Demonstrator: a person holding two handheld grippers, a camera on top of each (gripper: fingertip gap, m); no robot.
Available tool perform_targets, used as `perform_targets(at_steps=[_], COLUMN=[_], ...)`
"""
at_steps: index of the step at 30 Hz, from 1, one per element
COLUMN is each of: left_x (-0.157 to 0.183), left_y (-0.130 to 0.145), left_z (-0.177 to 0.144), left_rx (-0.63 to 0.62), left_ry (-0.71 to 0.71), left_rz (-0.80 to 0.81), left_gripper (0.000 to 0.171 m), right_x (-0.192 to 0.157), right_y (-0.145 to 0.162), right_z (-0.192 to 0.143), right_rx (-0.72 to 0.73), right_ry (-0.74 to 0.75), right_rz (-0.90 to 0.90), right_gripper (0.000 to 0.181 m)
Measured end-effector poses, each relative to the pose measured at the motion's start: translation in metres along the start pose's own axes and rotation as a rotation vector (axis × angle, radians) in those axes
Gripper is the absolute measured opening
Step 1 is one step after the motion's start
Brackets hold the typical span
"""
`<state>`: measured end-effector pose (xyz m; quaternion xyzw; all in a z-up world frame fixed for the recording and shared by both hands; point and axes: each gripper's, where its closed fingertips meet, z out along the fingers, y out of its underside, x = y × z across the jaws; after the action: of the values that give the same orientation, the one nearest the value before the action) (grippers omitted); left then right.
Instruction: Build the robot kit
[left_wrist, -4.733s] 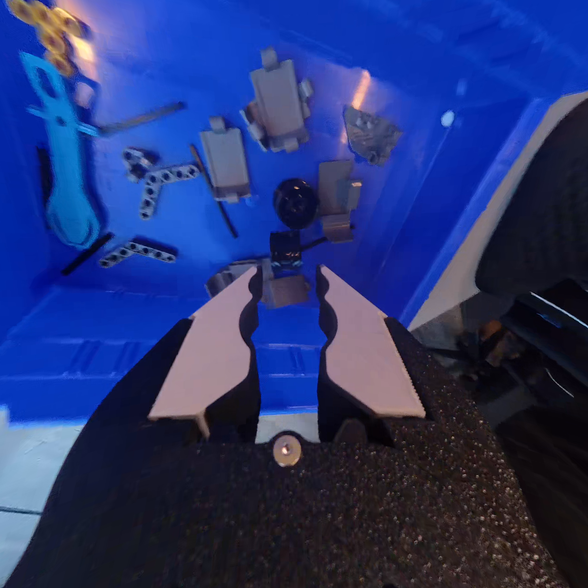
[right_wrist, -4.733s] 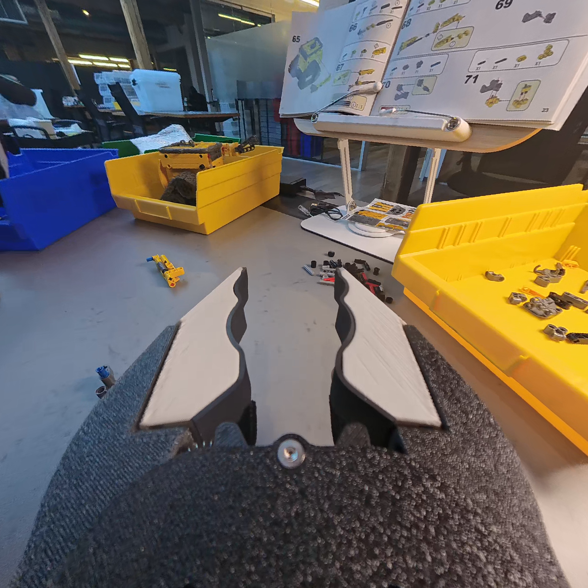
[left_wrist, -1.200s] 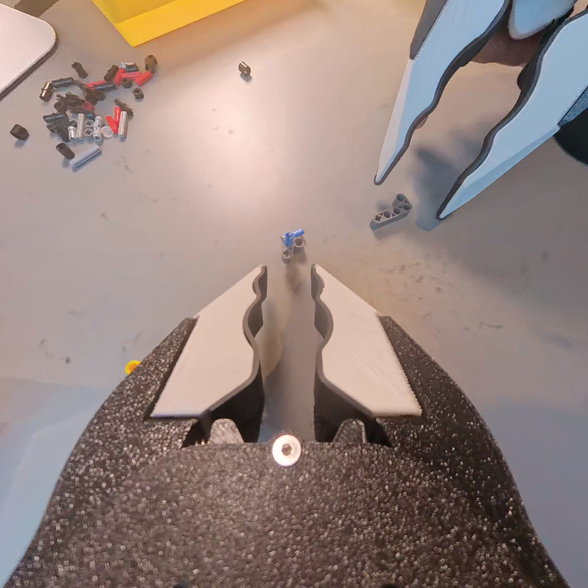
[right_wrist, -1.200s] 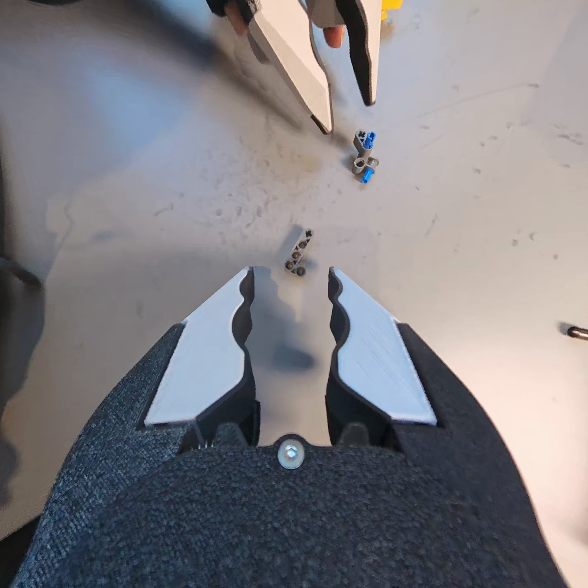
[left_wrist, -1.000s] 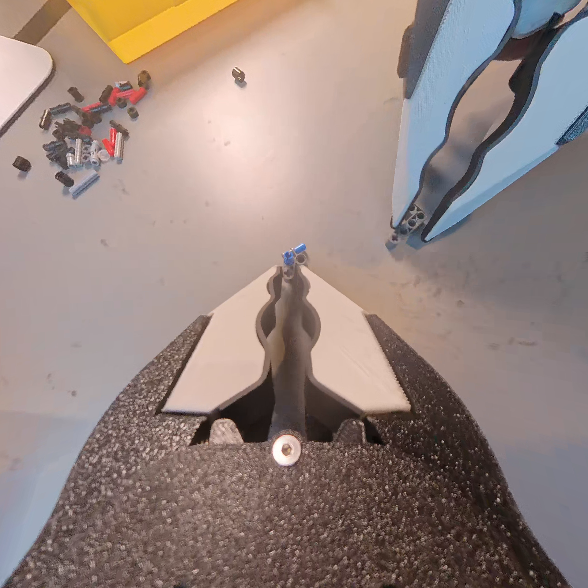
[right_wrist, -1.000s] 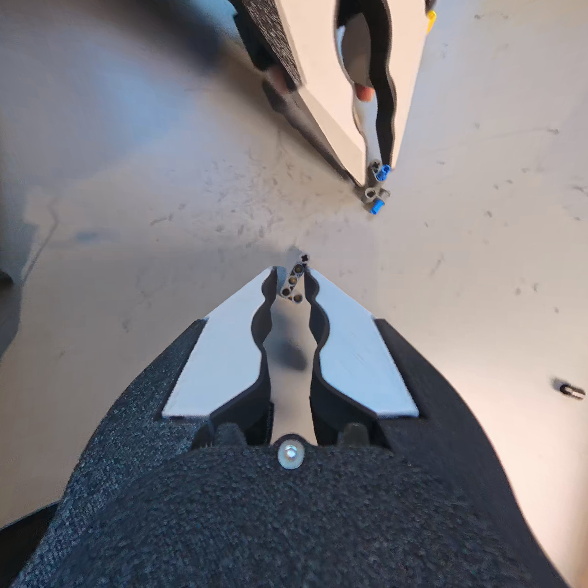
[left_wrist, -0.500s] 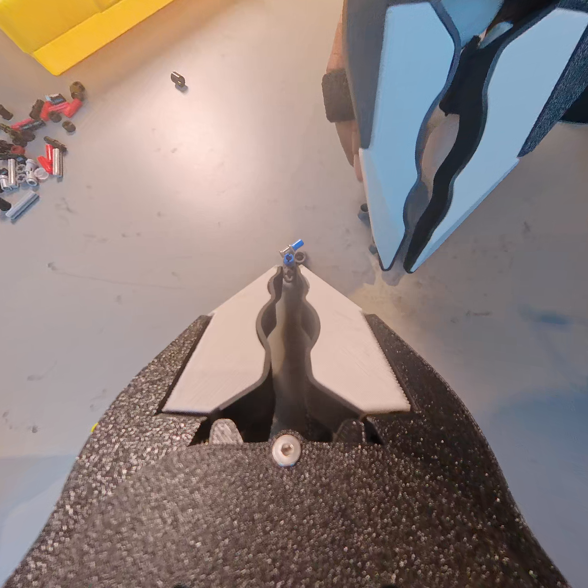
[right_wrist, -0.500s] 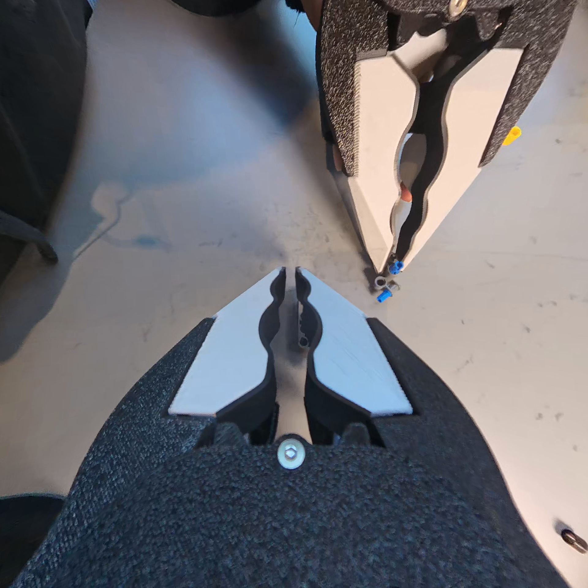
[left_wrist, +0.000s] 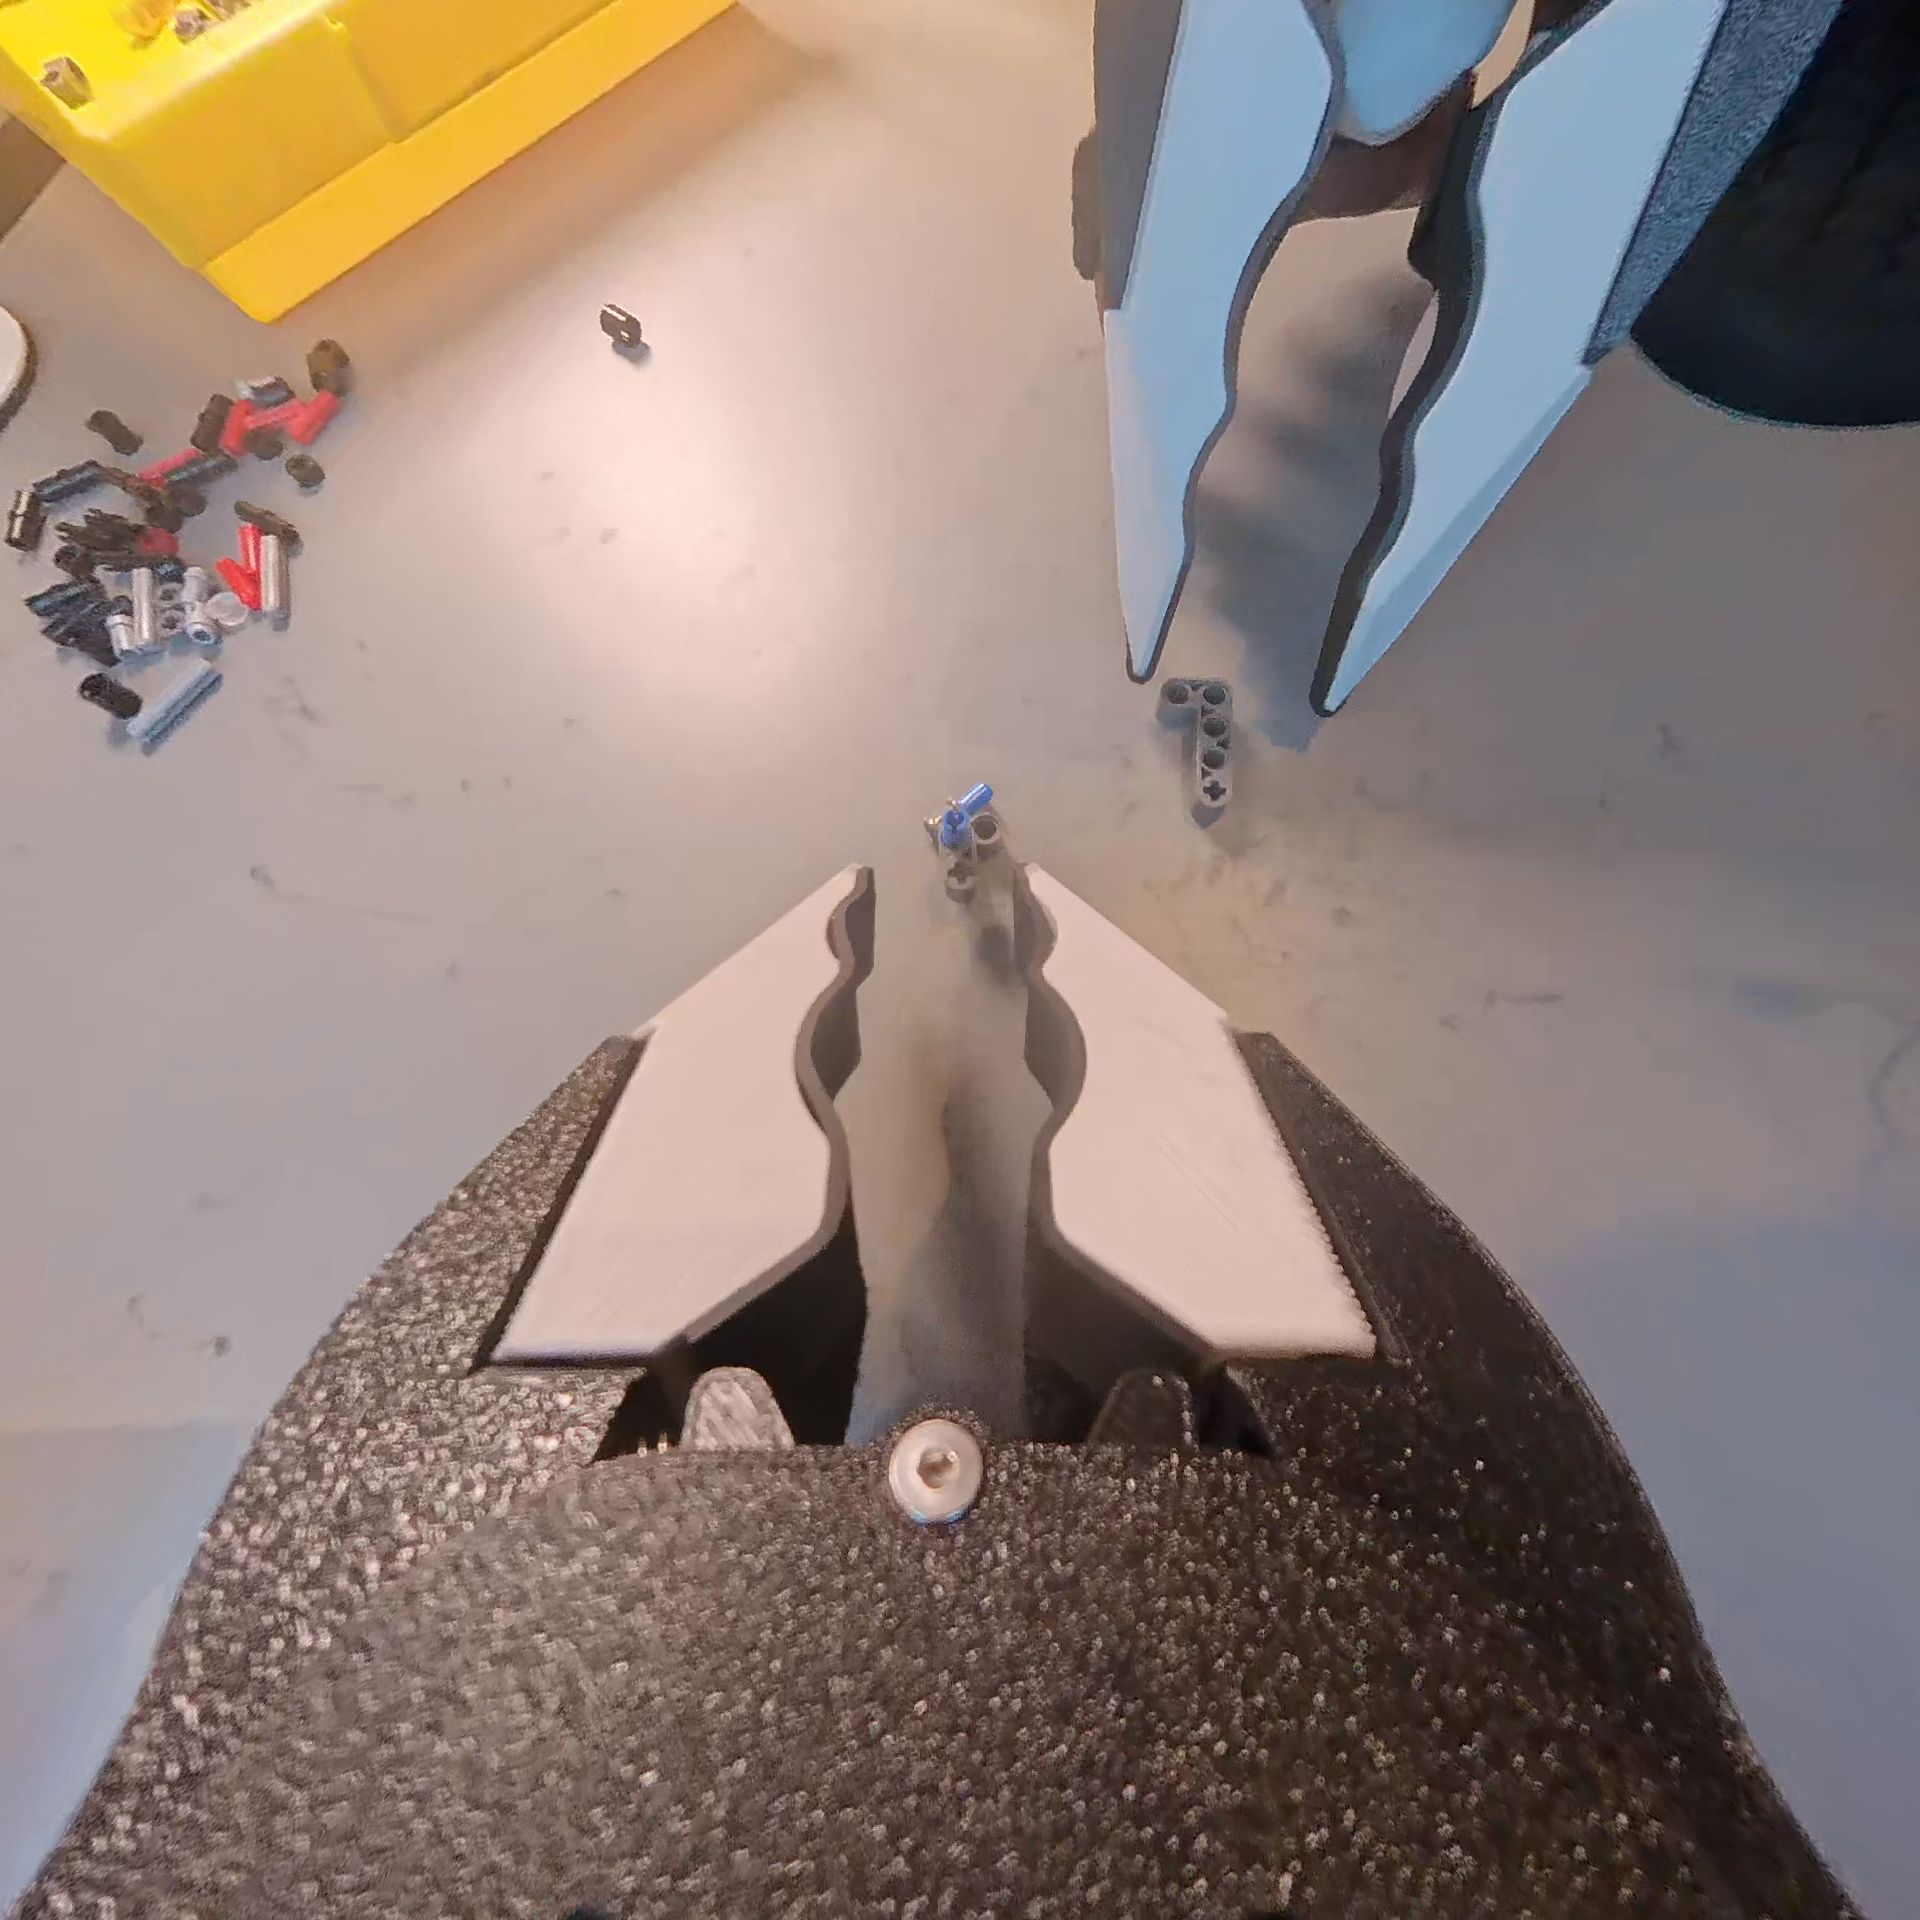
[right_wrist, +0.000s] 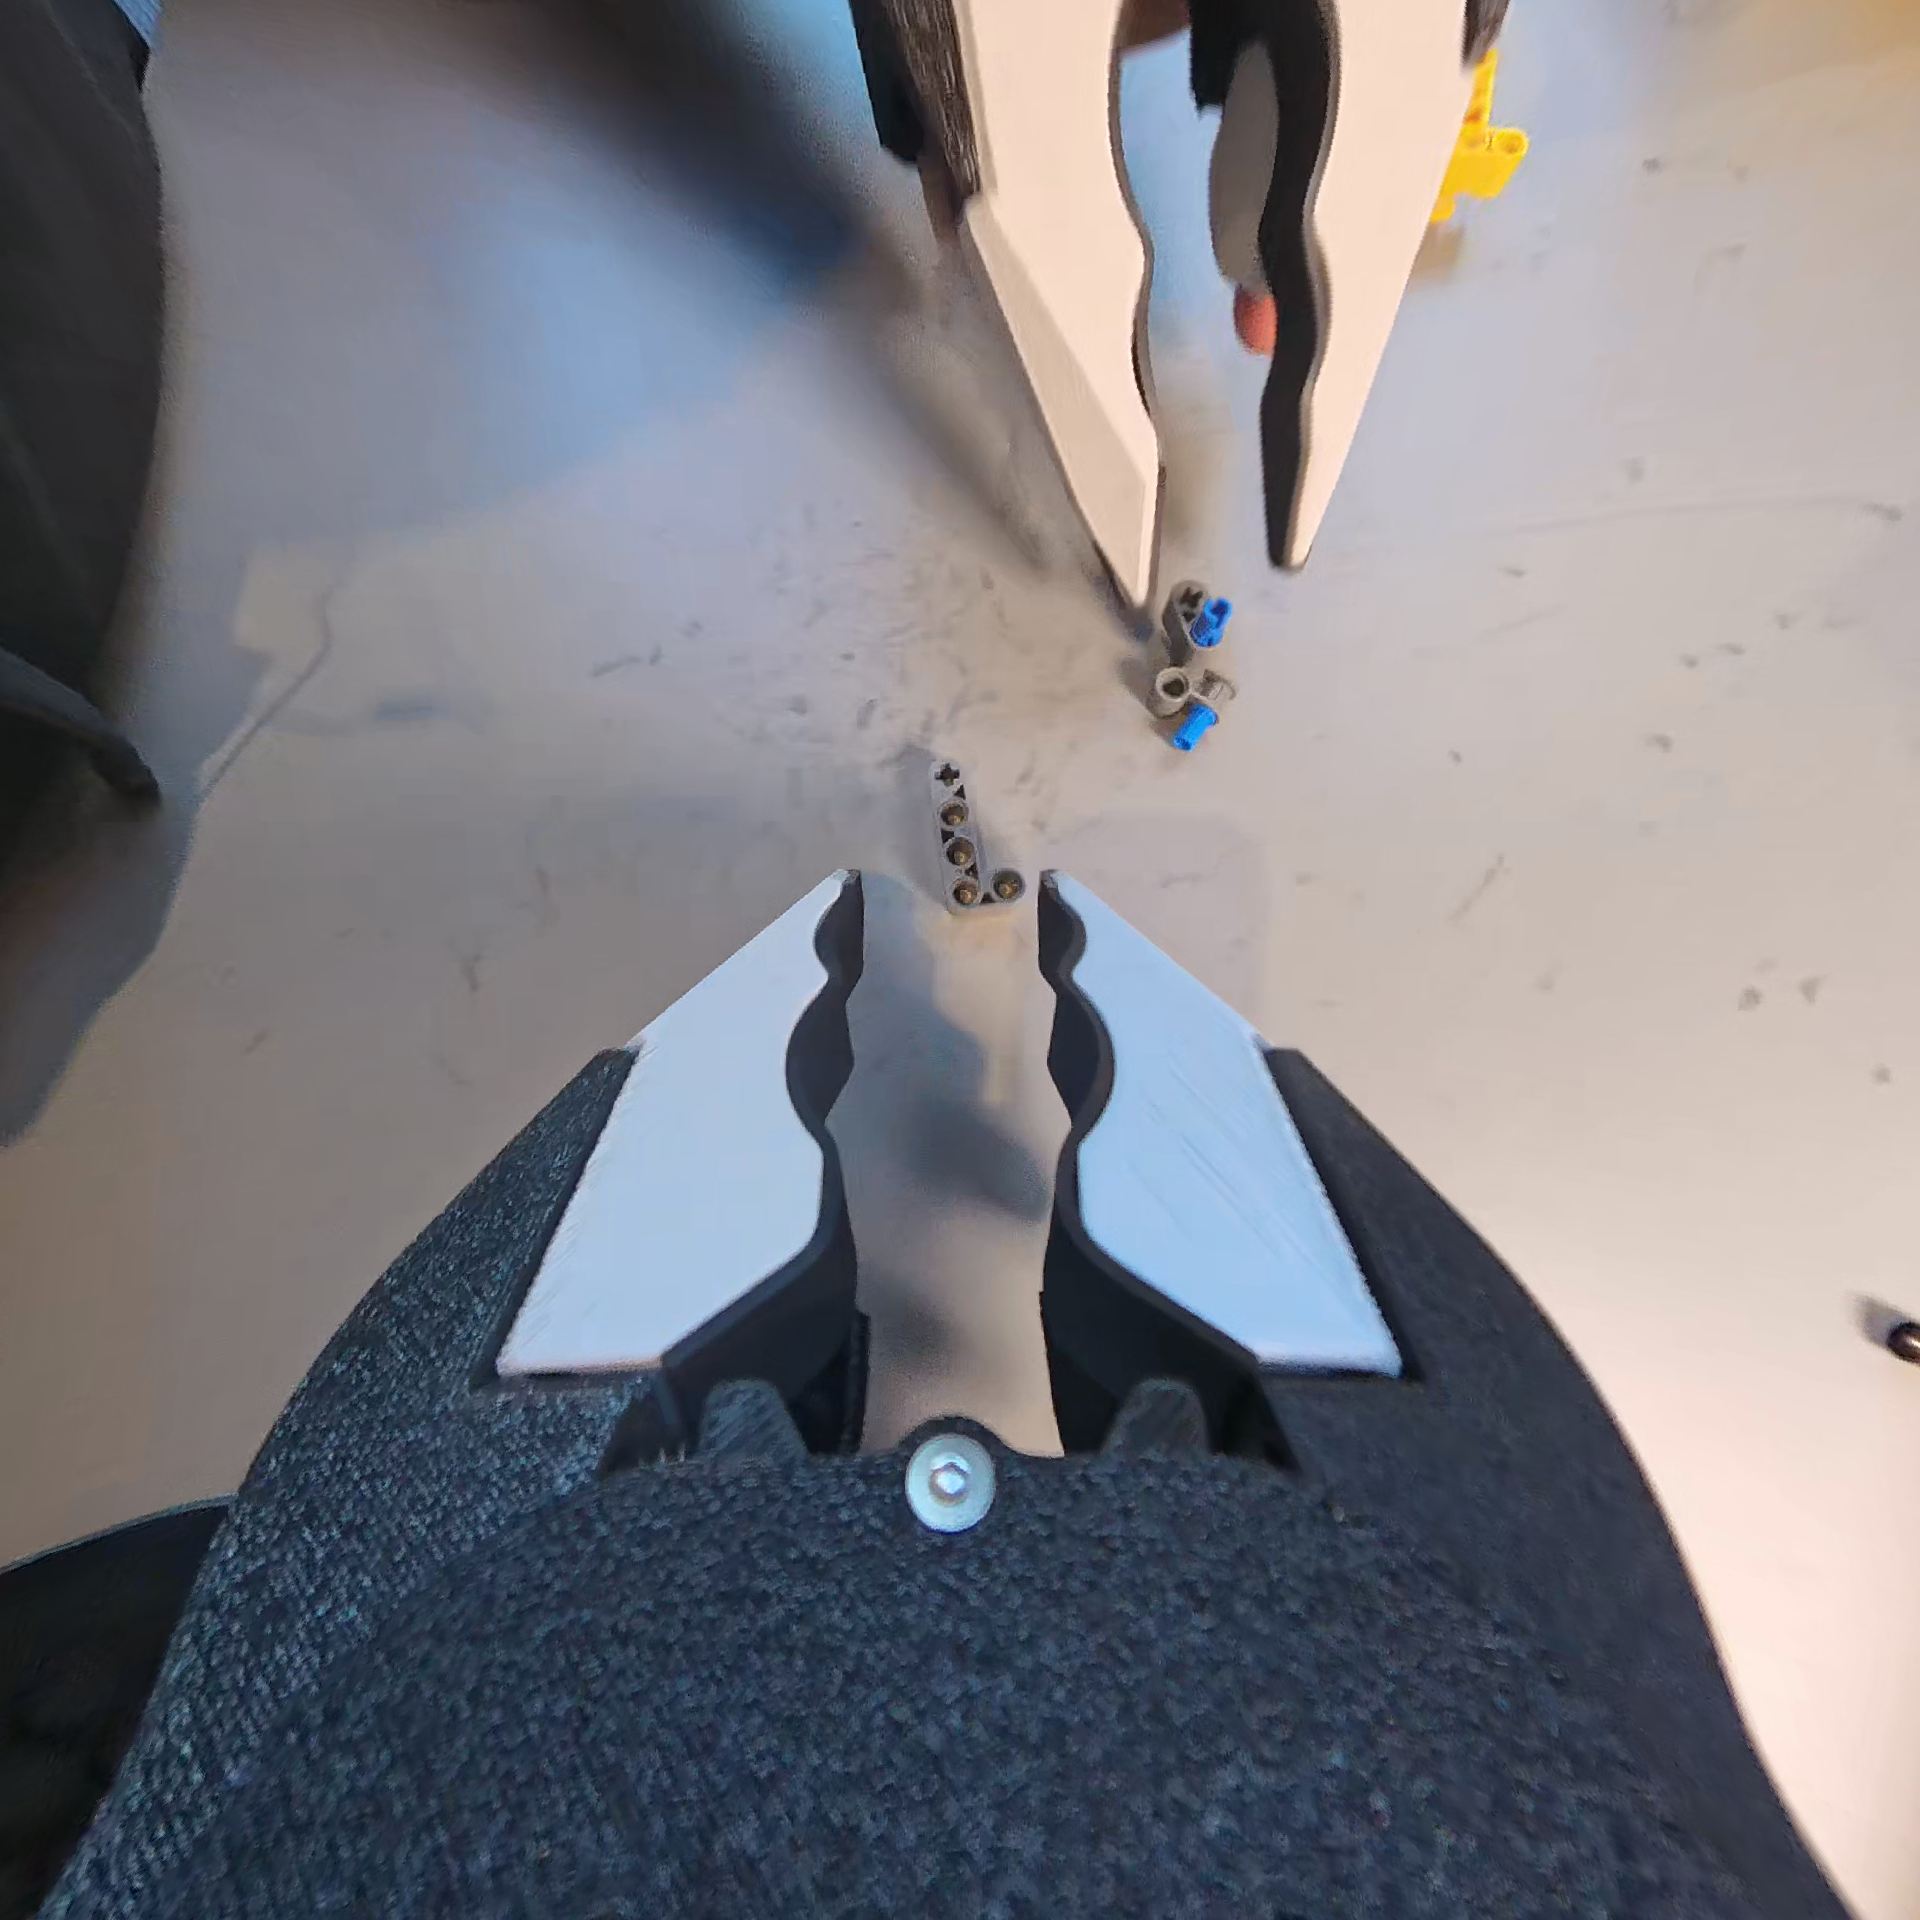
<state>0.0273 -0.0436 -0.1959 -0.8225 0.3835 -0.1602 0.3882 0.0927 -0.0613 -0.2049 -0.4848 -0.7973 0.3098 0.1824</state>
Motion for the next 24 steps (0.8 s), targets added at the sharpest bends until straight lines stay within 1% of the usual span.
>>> perform_targets(at_steps=[3, 6, 8, 9, 10, 13, 16, 19, 20, 24], left_x=[0.002, 0.011, 0.021, 0.027, 0.034, 0.056, 0.065, 0.065, 0.065, 0.063], left_y=[0.005, 0.014, 0.017, 0.017, 0.016, 0.010, 0.014, 0.023, 0.024, 0.028], left_z=[-0.014, -0.022, -0.021, -0.019, -0.017, -0.011, -0.005, -0.002, -0.002, -0.006], left_rx=[0.011, 0.019, 0.023, 0.022, 0.021, 0.023, -0.009, -0.049, -0.051, -0.057], left_ry=[-0.013, 0.014, 0.052, 0.076, 0.100, 0.178, 0.187, 0.167, 0.167, 0.177], left_rz=[-0.009, -0.030, -0.034, -0.030, -0.024, 0.011, 0.059, 0.107, 0.117, 0.155], left_gripper=[0.027, 0.026, 0.026, 0.026, 0.026, 0.027, 0.026, 0.020, 0.010, 0.006], right_x=[-0.001, 0.000, 0.003, 0.003, 0.003, -0.001, -0.005, -0.009, -0.009, -0.010], right_y=[0.002, 0.003, 0.003, 0.000, -0.002, -0.010, -0.020, -0.030, -0.031, -0.033], right_z=[0.001, 0.004, 0.006, 0.007, 0.009, 0.016, 0.026, 0.034, 0.036, 0.038], right_rx=[-0.005, -0.012, -0.023, -0.014, -0.009, -0.007, -0.006, -0.008, -0.010, -0.007], right_ry=[0.004, 0.004, 0.014, 0.011, 0.004, -0.004, 0.006, 0.019, 0.022, 0.028], right_rz=[0.004, 0.010, 0.006, 0.002, 0.003, -0.003, 0.007, 0.007, 0.011, -0.006], right_gripper=[0.034, 0.033, 0.025, 0.018, 0.016, 0.016, 0.016, 0.016, 0.016, 0.016])
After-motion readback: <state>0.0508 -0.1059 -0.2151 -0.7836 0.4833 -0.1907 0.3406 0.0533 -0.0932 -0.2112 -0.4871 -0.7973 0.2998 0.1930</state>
